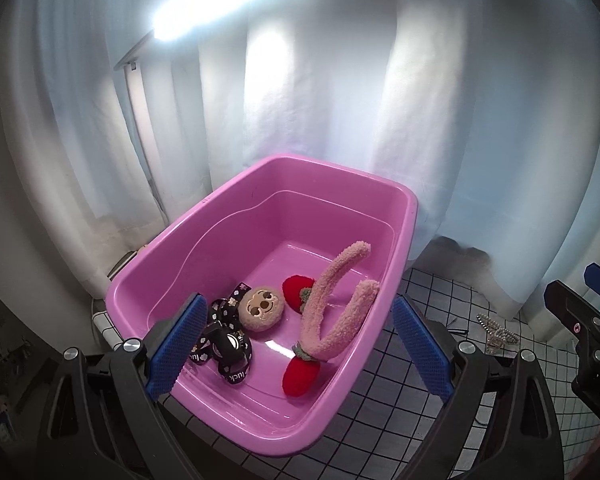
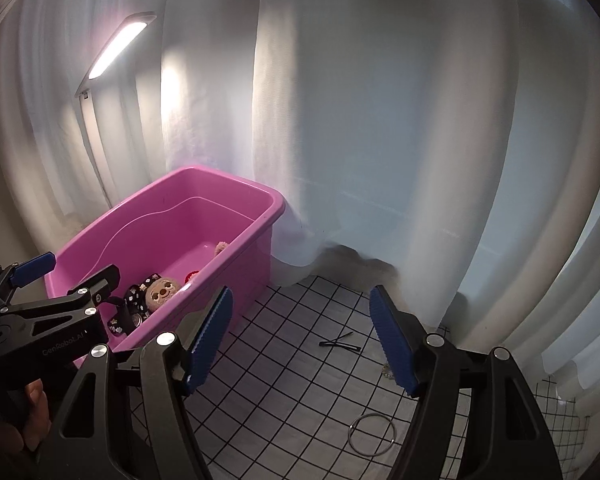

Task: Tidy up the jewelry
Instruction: 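Withdraw both tools from the tub back over the silver bangles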

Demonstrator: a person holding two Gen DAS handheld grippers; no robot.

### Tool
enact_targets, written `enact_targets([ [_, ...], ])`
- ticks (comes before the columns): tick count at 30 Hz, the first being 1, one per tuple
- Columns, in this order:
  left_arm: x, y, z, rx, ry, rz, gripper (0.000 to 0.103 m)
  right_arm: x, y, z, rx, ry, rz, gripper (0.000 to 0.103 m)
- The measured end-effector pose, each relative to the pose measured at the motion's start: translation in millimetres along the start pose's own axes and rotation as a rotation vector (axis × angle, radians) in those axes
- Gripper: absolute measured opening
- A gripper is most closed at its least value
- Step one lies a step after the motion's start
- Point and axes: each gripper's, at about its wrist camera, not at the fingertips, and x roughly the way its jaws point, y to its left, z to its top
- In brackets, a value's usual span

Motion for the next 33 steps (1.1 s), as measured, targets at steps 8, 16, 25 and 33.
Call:
enact_targets([
  [8,-10,-48,-11,0.06,0.01,-0.044,0.092,-16,-51,-26,0.076,0.012,-0.042,0.068],
  [16,-20,-94,-27,0.116,0.035,-0.077,0.092,-31,-95,-57,0.15,0.025,-0.079,0.068],
  [25,-10,-125,-67,0.149,0.108,-0.087,0.092,-28,-159,-112,0.232,0.106,-0.133,0.068],
  [33,13,-148,-120,0.167,0.199,-0.102,0.092,-3,-199,-167,0.269,0.205,-0.101,0.068],
])
